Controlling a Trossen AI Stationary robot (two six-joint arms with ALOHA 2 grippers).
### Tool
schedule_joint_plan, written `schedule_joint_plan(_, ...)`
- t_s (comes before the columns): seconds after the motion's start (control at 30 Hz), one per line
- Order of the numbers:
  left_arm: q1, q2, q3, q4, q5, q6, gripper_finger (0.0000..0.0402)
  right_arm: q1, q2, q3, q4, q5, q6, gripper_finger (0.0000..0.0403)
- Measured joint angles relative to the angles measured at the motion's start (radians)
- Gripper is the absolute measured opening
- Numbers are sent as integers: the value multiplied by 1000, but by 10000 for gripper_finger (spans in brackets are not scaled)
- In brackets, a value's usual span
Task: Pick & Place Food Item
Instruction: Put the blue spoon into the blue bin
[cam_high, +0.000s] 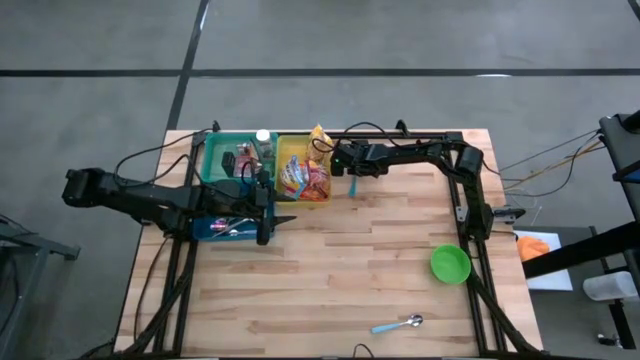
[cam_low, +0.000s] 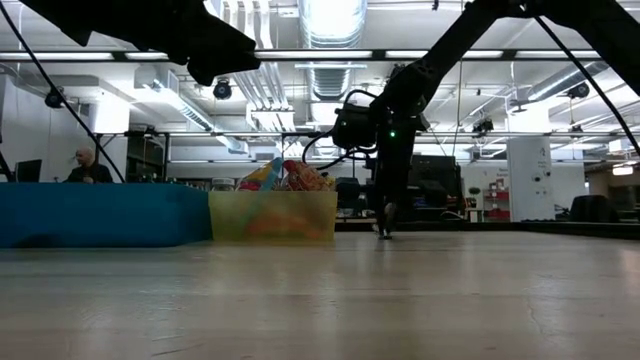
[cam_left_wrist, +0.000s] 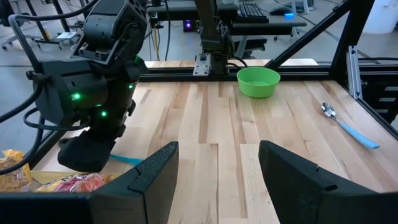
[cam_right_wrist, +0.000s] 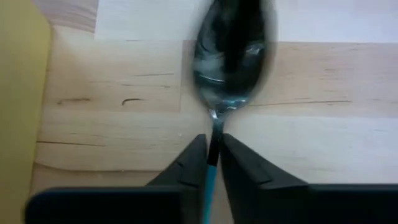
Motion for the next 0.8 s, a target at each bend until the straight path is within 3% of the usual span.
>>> schedule_joint_plan(0.1, 0, 0, 0, 0, 0, 0, 224, -1, 0, 0, 2, 0, -3, 17)
schedule_joint_plan(0.8, 1, 0, 0, -1, 0, 0, 224, 0, 2, 0, 1, -3, -4, 19)
